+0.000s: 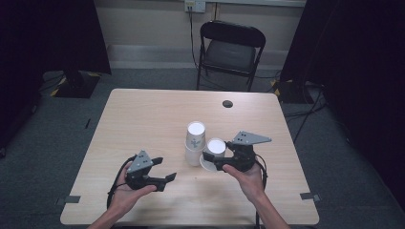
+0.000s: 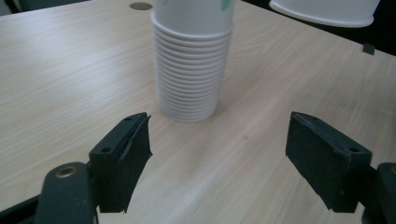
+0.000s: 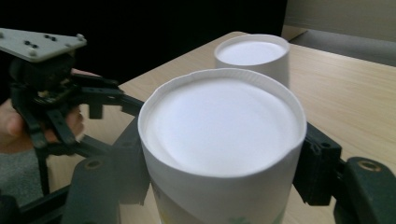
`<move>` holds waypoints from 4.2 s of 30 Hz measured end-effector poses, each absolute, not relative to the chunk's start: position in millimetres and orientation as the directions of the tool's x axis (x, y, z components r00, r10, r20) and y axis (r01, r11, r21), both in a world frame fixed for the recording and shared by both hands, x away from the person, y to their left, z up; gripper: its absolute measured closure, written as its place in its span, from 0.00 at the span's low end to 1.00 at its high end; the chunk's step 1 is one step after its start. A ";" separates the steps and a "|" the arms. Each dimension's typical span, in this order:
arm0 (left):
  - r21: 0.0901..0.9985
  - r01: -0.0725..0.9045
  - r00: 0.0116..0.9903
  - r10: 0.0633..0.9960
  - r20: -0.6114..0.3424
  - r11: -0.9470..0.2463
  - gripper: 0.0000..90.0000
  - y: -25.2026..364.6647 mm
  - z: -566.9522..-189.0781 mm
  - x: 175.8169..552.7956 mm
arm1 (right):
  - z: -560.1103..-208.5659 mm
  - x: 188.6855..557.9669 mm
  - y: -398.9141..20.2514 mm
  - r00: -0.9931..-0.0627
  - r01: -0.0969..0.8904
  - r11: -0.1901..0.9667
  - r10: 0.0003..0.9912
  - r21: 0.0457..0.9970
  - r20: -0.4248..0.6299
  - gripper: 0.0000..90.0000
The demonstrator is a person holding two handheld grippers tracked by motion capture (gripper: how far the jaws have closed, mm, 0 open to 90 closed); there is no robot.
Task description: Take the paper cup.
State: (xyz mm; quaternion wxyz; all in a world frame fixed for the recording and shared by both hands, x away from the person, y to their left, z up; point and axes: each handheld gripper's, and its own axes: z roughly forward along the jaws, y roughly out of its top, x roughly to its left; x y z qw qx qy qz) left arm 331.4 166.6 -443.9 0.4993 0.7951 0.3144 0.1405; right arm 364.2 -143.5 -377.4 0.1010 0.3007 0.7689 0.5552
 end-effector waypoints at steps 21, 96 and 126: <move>0.920 0.205 0.828 0.561 0.019 -0.333 0.29 128.7 -454.0 318.5 | -397.2 351.2 -105.2 -0.838 0.421 0.210 0.462 0.882 0.290 0.37; 0.925 0.114 0.795 0.591 0.134 -0.363 0.84 130.3 -446.1 304.9 | -425.2 367.7 -102.9 -0.673 0.725 0.071 0.290 0.686 0.681 0.34; 0.929 0.262 0.813 0.579 -0.066 -0.261 0.91 149.4 -443.4 317.6 | -406.9 361.8 -108.6 -0.783 0.570 0.132 0.385 0.811 0.488 0.15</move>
